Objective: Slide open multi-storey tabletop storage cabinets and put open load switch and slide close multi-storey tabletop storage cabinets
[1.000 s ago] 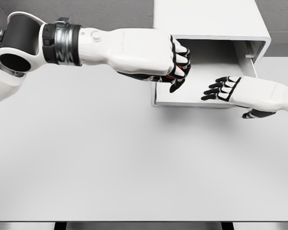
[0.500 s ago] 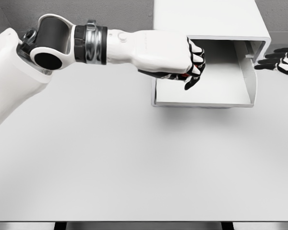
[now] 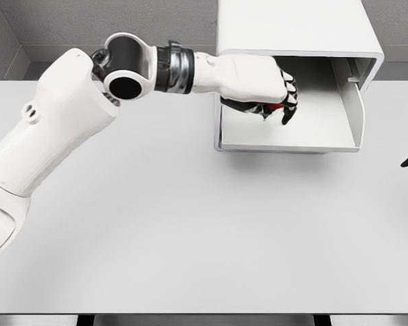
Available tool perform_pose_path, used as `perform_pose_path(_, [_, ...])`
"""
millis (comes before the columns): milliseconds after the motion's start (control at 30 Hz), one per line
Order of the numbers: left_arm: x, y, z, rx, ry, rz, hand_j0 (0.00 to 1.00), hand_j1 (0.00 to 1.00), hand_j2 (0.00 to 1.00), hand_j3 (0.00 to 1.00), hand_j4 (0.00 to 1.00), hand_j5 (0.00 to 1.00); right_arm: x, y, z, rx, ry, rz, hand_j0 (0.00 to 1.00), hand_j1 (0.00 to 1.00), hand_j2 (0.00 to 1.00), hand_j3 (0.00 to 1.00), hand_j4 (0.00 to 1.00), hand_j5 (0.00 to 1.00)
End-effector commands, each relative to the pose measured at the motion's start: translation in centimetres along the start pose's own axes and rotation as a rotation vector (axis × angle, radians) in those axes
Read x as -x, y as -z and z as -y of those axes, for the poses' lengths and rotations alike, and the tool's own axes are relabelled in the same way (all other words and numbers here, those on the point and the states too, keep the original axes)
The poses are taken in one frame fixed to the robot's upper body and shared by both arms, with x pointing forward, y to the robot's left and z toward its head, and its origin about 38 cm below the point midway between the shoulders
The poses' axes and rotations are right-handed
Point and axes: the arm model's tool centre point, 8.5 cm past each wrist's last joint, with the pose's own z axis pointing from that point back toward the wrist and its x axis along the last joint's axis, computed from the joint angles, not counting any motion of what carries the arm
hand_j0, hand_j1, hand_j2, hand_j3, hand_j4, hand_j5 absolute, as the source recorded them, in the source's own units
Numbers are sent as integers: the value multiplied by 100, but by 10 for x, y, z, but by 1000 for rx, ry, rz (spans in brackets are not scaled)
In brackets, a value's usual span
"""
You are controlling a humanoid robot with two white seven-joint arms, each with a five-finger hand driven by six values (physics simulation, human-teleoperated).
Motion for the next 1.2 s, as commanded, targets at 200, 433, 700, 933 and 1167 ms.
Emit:
perform_pose_path(200, [6,3,2,-7,-28,-11,100,100,100,100,100,100,-25,45,-38,-134,22,130,49,49,49,49,49,49])
perform_pose_path(433, [-1,-11,-33,-108,-69,62,100,100,100,100,100,100,-32,58,-39,-144,17,169,49,49,49,49,49,49])
perform_pose_path(700, [-17,-181,-37,-127,-107,-17,100,100,100,100,100,100,-49,87,-38,-164,2,260,49,49,49,49,49,49])
perform_pose_path(933, [-4,-221,19,-59,-235,-143,100,100,100,100,100,100,-54,97,-28,-152,-21,286,51,51,51,51,51,51])
perform_pose_path(1167, [-3,-218,28,-51,-253,-140,100,100,100,100,100,100,-62,110,-19,-139,-45,323,57,57,57,57,57,57])
